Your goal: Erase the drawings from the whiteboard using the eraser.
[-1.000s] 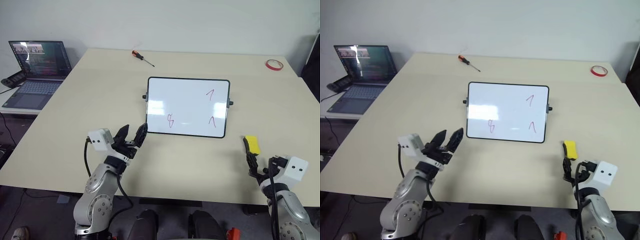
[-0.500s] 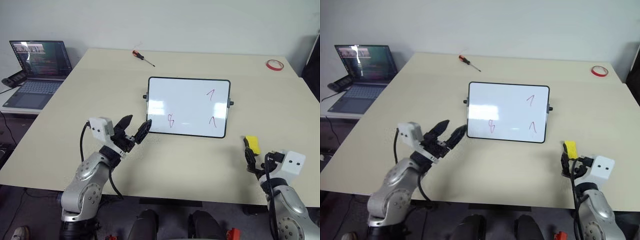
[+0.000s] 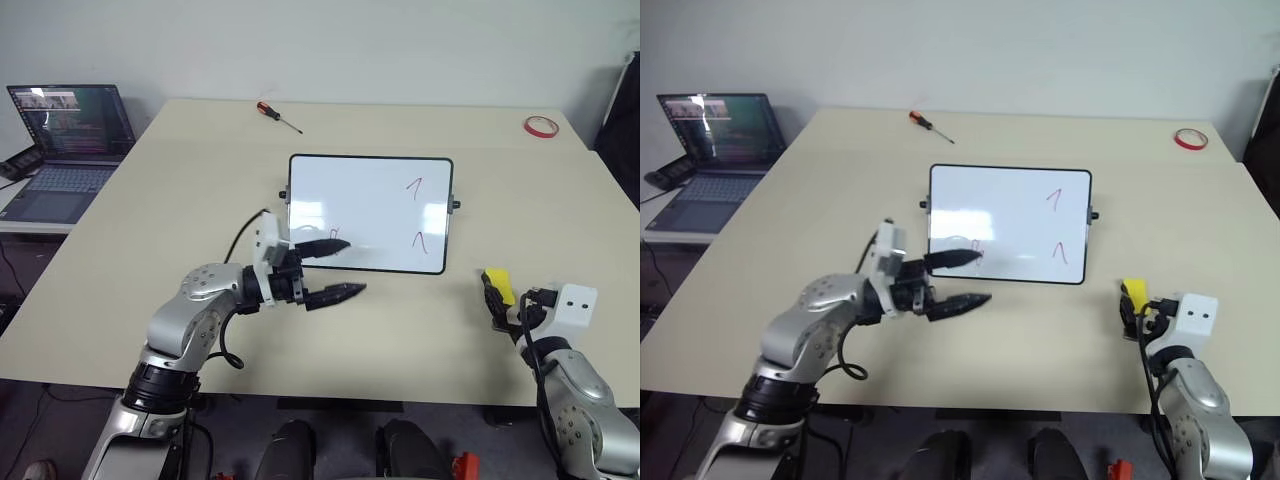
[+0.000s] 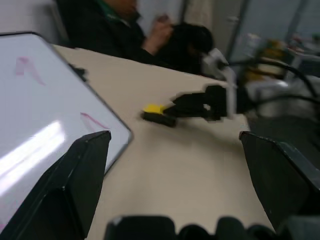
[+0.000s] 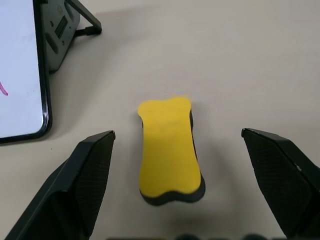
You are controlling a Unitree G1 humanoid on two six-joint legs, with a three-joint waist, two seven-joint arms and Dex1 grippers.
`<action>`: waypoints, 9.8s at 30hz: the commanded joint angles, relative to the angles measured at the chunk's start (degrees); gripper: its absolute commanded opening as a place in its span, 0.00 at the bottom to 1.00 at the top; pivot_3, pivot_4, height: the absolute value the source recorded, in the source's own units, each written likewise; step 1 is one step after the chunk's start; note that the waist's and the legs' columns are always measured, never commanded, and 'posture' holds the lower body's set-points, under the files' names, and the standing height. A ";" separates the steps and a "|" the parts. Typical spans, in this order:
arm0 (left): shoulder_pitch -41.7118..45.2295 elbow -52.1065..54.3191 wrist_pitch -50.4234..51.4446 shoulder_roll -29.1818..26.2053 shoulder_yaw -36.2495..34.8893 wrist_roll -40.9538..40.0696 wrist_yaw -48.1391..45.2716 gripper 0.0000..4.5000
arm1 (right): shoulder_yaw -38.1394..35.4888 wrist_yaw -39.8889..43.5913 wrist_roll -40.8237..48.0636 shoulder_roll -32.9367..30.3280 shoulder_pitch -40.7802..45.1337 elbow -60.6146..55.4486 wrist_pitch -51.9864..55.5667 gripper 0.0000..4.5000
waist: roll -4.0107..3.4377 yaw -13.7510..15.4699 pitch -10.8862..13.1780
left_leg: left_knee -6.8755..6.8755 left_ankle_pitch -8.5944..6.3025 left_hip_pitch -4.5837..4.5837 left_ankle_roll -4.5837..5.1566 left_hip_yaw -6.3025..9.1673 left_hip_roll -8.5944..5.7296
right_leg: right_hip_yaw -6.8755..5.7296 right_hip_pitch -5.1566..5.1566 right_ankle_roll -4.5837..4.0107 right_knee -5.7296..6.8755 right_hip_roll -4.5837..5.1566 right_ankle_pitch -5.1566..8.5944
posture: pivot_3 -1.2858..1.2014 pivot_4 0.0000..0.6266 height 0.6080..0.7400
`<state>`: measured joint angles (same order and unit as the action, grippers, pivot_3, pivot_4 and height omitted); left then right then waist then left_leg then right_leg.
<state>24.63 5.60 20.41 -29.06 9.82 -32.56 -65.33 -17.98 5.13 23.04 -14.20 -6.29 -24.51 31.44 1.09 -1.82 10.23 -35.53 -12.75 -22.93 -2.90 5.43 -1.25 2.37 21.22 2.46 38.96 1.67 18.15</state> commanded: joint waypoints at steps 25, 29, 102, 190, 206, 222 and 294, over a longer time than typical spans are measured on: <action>11.34 -25.55 -22.42 4.09 2.14 13.32 -14.38 1.00 | 1.40 2.02 -3.08 0.03 4.92 4.51 -2.00 0.99 | 0.00 -0.04 0.00 | -0.01 0.00 -0.02 0.01 0.15 0.01 | 0.00 0.04 0.00 0.06 -0.01 -0.01 | 0.52 0.24 1.00; 11.64 -25.38 -22.03 4.07 1.85 13.28 -14.43 1.00 | 1.38 2.18 -3.48 0.36 4.99 5.58 -2.01 0.99 | 0.00 -0.04 0.00 | -0.02 0.00 -0.02 0.01 0.15 0.01 | 0.00 0.03 -0.01 0.06 -0.01 -0.01 | 0.52 0.24 1.00; 14.67 -15.87 -23.73 10.15 -1.53 19.91 8.59 1.00 | 1.86 0.59 -10.13 -0.87 12.91 11.61 -10.63 0.26 | -0.01 -0.15 -0.01 | -0.25 0.00 0.02 0.01 0.13 0.02 | 0.03 -0.02 0.01 0.26 -0.04 -0.04 | 0.52 0.24 1.00; -3.10 -8.06 -22.39 15.71 -3.15 25.77 30.97 1.00 | 18.39 2.76 -24.78 3.41 40.19 27.40 -14.36 0.26 | 0.05 -0.25 -0.08 | -0.44 0.01 0.06 0.00 0.18 0.00 | 0.01 0.09 0.01 0.66 -0.02 -0.07 | 0.52 0.24 1.00; -4.74 -5.37 -20.99 14.76 -3.80 25.60 31.50 1.00 | 21.57 4.82 -29.28 0.48 38.01 30.60 -10.24 0.26 | 0.05 0.01 -0.09 | -0.44 0.01 0.04 0.00 0.20 0.00 | -0.01 0.03 0.00 0.56 0.00 -0.07 | 0.52 0.24 1.00; -5.00 -5.33 -20.28 14.76 -2.78 24.85 29.78 1.00 | 18.19 4.78 -25.53 1.18 31.86 21.98 -9.09 0.26 | 0.07 0.05 -0.09 | -0.45 0.01 0.11 0.00 0.25 -0.02 | -0.04 -0.07 0.02 0.56 0.01 -0.08 | 0.52 0.24 1.00; -10.82 -0.18 -18.71 11.47 -3.94 23.48 30.23 1.00 | 21.91 12.51 -26.10 -3.06 24.09 16.59 -22.22 0.26 | 0.04 0.05 -0.07 | -0.25 0.00 0.03 0.01 0.22 0.00 | -0.04 -0.07 0.04 0.14 0.02 -0.09 | 0.52 0.24 1.00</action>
<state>13.29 3.46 2.12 -17.55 6.35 -8.81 -35.52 4.15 17.48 -3.28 -17.40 16.98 -6.99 10.56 1.13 -1.78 10.16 -35.78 -12.74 -22.91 -2.89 5.65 -1.25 2.33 21.15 2.50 39.10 1.69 18.05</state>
